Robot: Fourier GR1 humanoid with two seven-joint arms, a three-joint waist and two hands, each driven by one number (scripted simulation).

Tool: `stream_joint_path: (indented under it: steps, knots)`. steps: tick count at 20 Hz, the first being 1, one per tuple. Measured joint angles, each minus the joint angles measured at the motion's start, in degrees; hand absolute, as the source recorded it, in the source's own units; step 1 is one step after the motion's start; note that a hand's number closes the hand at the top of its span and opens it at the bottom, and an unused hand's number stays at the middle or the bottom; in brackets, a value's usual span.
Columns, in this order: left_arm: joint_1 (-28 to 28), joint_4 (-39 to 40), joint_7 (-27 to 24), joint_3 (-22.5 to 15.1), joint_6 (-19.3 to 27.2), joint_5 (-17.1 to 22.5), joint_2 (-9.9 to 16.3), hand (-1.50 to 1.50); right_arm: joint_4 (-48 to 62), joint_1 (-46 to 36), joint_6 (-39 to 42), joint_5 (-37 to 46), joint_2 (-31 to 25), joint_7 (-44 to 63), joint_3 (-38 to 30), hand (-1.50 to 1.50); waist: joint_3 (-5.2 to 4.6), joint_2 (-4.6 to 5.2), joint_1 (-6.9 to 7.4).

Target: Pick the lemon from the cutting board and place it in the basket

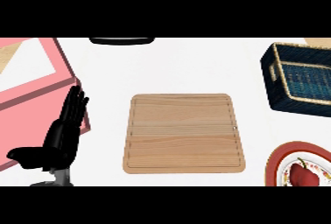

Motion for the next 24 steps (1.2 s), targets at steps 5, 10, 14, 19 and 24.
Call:
stream_joint_path:
  steps: [5,10,14,19,24]
  knots:
    - [-1.4,0.0,1.0,0.9,-0.4,-0.3,-0.2,0.0,8.0,-1.1,-1.1,4.3,1.0,-6.7,0.6,1.5,0.0,0.02,0.06]
    - [-0.3,-1.0,1.2,1.0,-1.0,-0.8,-0.7,0.0,15.7,-3.2,-2.2,5.3,2.4,-12.3,-1.1,1.5,0.0,0.01,0.09]
    - [-0.2,-2.4,2.8,2.0,-1.5,-0.9,-0.3,0.0,19.4,-3.3,-3.1,6.3,3.6,-15.4,-2.0,1.5,0.0,-0.01,0.03]
    - [-0.2,-2.3,2.5,1.3,-1.2,-2.1,-1.6,0.0,26.4,-5.1,-5.2,7.6,4.6,-18.7,-3.1,1.5,0.0,0.01,0.07]
    - [-1.4,-0.4,1.8,1.3,-0.9,-3.1,-2.8,0.0,31.5,-6.1,-5.2,7.6,3.9,-20.2,-5.0,-1.5,-0.01,0.01,-0.01]
